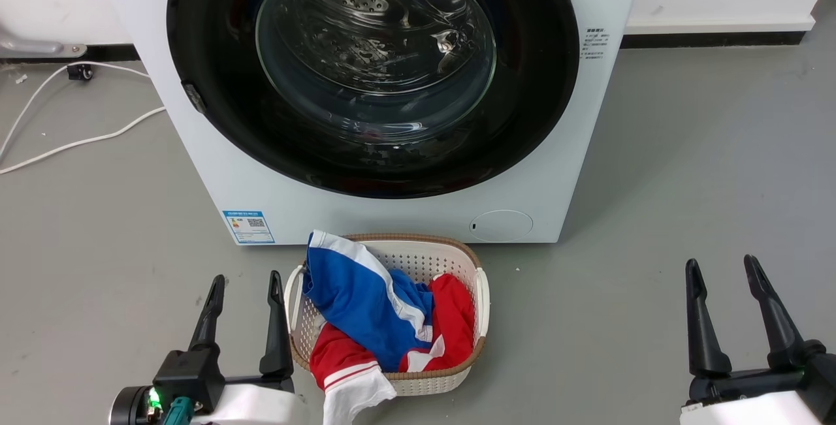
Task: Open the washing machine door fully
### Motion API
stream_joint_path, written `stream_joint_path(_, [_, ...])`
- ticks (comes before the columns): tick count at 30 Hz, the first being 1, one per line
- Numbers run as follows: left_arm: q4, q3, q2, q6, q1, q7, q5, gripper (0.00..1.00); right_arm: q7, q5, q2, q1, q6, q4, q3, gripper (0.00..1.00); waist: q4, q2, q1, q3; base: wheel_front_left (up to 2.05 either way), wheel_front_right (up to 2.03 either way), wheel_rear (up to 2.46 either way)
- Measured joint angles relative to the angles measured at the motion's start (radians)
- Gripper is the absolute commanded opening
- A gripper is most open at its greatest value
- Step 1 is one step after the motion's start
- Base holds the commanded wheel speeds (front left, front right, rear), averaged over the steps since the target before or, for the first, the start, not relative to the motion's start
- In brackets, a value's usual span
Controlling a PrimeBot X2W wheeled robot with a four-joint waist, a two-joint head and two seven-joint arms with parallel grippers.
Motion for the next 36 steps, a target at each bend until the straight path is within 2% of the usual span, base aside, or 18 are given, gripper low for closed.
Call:
stream_joint_path(14, [0.017, 0.041, -0.028, -0.030, 0.021, -0.023, 0.088, 1.00, -0.025, -0.010, 0.000, 0.022, 0.001, 0.013, -0.002, 1.00, 0.000, 0.0000, 0.0000, -0.002, 0.00, 0.00, 0.00])
stream_joint_path(20, [0.029, 0.051, -0.032, -0.039, 0.023, -0.025, 0.089, 1.00, -0.026, 0.016, 0.000, 0.030, 0.001, 0.038, 0.001, 1.00, 0.002, 0.0000, 0.0000, -0.002, 0.00, 0.00, 0.00])
stream_joint_path(36, [0.056, 0.049, -0.035, -0.022, 0.025, -0.025, 0.096, 1.00, -0.026, 0.027, -0.001, 0.035, 0.001, 0.072, 0.013, 1.00, 0.004, 0.0000, 0.0000, -0.003, 0.00, 0.00, 0.00])
